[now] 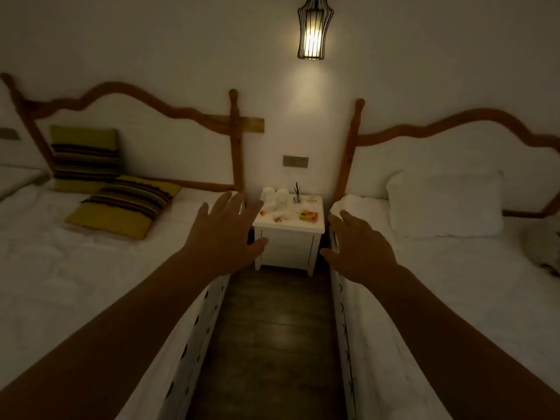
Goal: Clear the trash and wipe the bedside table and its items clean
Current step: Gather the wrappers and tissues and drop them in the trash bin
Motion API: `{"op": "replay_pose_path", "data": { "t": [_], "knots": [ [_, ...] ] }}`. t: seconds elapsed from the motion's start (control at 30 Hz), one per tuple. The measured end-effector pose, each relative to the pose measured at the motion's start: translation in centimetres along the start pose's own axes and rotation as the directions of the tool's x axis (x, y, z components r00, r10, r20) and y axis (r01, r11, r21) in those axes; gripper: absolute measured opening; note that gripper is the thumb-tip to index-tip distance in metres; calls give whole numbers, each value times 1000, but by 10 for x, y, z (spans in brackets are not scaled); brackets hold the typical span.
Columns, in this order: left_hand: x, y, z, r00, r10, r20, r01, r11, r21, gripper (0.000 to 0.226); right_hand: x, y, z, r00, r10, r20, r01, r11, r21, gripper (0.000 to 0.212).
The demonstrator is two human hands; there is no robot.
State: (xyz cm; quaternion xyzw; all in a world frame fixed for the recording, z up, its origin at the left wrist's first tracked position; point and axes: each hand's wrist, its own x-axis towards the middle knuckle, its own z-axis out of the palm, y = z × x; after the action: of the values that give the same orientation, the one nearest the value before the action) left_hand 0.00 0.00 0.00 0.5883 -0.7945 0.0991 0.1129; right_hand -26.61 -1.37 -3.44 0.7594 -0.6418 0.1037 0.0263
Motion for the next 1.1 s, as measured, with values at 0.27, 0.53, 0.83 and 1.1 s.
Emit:
{"op": "replay_pose_path", "data": {
  "t": [0.27,0.53,0.83,1.1],
  "knots": [
    [102,-70,82,998,44,53,-43,999,-25,76,108,-14,67,988,96,121,-93,995,-26,80],
    [190,-115,150,978,85,188,-74,995,-66,73,202,-16,122,968,143,207,-151,988,26,72],
    [310,-129,246,956,87,280,-66,994,-85,73,328,43,200,940,145,307,-169,984,53,69],
    [432,-122,334,911,37,411,10,994,-110,73,457,115,265,892,107,440,-147,987,58,69]
  ]
}}
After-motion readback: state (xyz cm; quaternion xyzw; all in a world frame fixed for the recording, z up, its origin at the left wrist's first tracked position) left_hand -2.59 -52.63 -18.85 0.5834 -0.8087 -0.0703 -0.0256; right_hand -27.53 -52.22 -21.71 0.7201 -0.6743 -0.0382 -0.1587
